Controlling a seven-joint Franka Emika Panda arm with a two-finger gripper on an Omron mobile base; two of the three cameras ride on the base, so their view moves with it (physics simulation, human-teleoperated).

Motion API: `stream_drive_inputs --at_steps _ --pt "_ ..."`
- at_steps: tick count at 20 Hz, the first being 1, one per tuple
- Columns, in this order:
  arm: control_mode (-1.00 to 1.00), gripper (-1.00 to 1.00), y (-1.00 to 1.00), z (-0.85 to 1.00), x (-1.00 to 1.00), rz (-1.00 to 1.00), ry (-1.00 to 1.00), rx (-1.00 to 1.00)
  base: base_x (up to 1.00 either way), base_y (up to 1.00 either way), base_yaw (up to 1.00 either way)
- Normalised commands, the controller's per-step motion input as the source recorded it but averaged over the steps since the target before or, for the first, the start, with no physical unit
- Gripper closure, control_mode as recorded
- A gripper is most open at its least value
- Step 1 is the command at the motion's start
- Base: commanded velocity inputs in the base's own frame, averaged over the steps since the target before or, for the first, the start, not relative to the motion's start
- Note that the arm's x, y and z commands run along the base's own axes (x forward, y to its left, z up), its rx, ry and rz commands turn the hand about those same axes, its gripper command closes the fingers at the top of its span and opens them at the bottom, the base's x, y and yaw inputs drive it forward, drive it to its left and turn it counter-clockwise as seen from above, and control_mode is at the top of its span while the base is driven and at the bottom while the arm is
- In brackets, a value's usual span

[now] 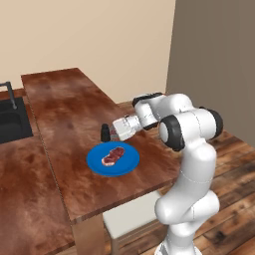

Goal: Retrieve the shaker from the cabinet and place it next the steak on a plate on the dining table.

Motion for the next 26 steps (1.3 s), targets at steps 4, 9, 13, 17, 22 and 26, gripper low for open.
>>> stream_drive_inputs --at_steps 4,9,13,17,22,26 --pt "-1.00 -1.00 -0.48 0.08 -0.11 0.00 -0.10 0.10 0.00 0.00 0.00" --pt "-1.00 -1.00 -0.56 0.62 -0.85 -0.04 -0.24 0.20 0.00 0.00 0.00" --pt "-1.00 -1.00 -0.36 0.84 -1.00 -0.03 -0.30 0.18 0.00 0.00 0.00" --pt "-1.00 -1.00 -0.05 0.81 -1.00 -0.03 -0.14 0.10 0.00 0.00 0.00" --pt "-1.00 -1.00 -0.12 1.00 -1.00 -0.02 -0.02 0.03 0.00 0.00 0.00" --pt "-1.00 -1.00 -0.21 1.00 -1.00 -0.02 0.00 0.03 0.00 0.00 0.00"
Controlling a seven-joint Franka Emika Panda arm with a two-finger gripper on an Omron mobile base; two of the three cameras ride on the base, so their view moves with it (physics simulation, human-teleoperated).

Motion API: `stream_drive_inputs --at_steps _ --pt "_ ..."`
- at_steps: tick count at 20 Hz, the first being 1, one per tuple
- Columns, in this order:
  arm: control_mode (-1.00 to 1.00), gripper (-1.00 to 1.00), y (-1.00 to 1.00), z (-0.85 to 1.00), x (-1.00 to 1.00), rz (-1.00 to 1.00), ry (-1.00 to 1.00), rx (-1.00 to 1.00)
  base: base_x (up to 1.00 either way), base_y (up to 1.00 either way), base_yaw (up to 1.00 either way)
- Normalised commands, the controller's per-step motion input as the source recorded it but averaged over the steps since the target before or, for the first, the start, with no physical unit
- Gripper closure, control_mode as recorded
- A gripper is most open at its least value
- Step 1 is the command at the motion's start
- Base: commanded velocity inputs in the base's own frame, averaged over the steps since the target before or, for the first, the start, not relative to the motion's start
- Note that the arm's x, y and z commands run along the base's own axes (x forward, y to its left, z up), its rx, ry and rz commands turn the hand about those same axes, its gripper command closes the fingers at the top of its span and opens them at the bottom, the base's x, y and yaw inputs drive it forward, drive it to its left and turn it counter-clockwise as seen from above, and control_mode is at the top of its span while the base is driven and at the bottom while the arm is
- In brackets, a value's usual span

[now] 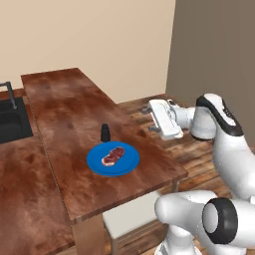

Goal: Retrieve the shaker from the cabinet and place it next the steak on a plate on the dining table.

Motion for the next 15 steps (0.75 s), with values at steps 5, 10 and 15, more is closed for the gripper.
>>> stream_drive_inputs --at_steps 5,10,15 --pt "-1.00 -1.00 -0.36 0.80 -1.00 -0.08 -0.03 0.02 0.00 0.00 0.00" --pt "-1.00 -1.00 -0.32 0.46 -1.00 -0.14 -0.15 0.02 0.00 0.00 0.00" --pt "-1.00 -1.00 -0.18 0.73 -1.00 -0.15 -0.19 0.05 0.00 0.00 0.00"
